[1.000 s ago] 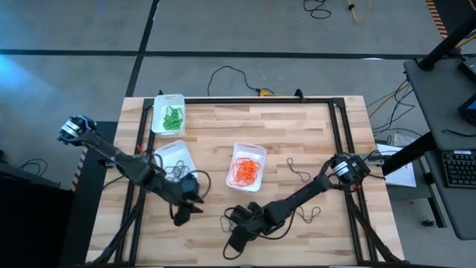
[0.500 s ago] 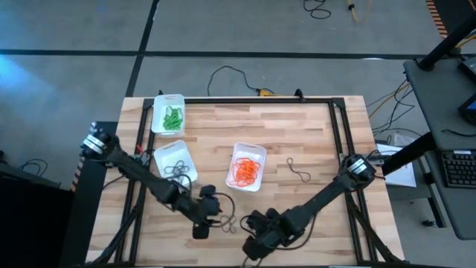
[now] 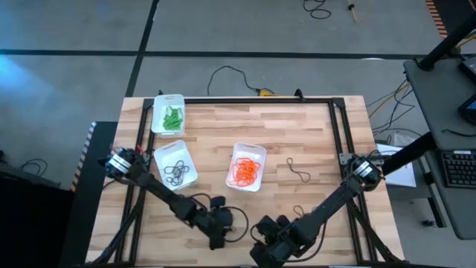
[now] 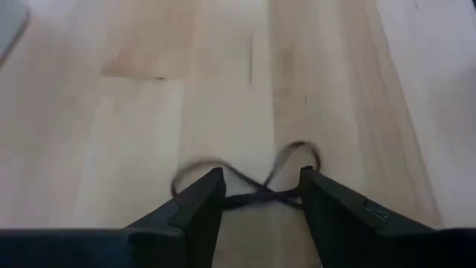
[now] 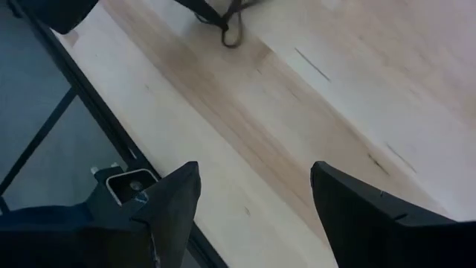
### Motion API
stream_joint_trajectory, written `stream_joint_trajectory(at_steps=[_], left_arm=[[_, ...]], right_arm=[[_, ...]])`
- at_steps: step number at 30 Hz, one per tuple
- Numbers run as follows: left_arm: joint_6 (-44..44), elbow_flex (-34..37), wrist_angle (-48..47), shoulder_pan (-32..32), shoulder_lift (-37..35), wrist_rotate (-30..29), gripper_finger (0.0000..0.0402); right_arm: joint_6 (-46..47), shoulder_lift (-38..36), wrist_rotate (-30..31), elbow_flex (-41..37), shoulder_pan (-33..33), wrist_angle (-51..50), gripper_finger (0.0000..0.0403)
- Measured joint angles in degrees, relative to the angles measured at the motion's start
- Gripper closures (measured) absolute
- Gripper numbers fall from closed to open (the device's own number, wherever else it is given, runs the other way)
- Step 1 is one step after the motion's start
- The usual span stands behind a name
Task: Sort rubber bands into baskets
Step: Put the violet rubber band into the bottom left white bin
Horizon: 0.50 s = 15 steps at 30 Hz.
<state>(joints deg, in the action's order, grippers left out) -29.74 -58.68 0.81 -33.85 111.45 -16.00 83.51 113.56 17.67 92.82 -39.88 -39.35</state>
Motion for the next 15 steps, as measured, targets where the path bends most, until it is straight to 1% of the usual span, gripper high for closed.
stream_joint_trajectory(at_steps=[4,8,10,12,15], left_arm=[[-6.0,-0.9,-1.0,-0.2,1.5,-2.2,0.0235],[-9.3,-0.8,-2.1,-0.2,2.0,-2.3,0.0237],[-10.7,-0.9,-3.2,-0.2,2.2,-2.3,0.0245],[-11.1,-0.6,-4.1,-0.3,2.3,-2.5,0.0262],[-11.6,0.1,-5.0,-0.7,2.3,-2.9,0.0307]], right_arm=[[1.0,0.0,0.0,0.0,-0.3,0.0,0.0156],[1.3,0.0,0.0,0.0,-0.4,-0.8,0.0158],[1.3,0.0,0.0,0.0,-0.4,-1.0,0.0159],[1.1,0.0,0.0,0.0,-0.4,-1.0,0.0158],[1.1,-0.5,0.0,0.0,-0.4,-1.1,0.016]])
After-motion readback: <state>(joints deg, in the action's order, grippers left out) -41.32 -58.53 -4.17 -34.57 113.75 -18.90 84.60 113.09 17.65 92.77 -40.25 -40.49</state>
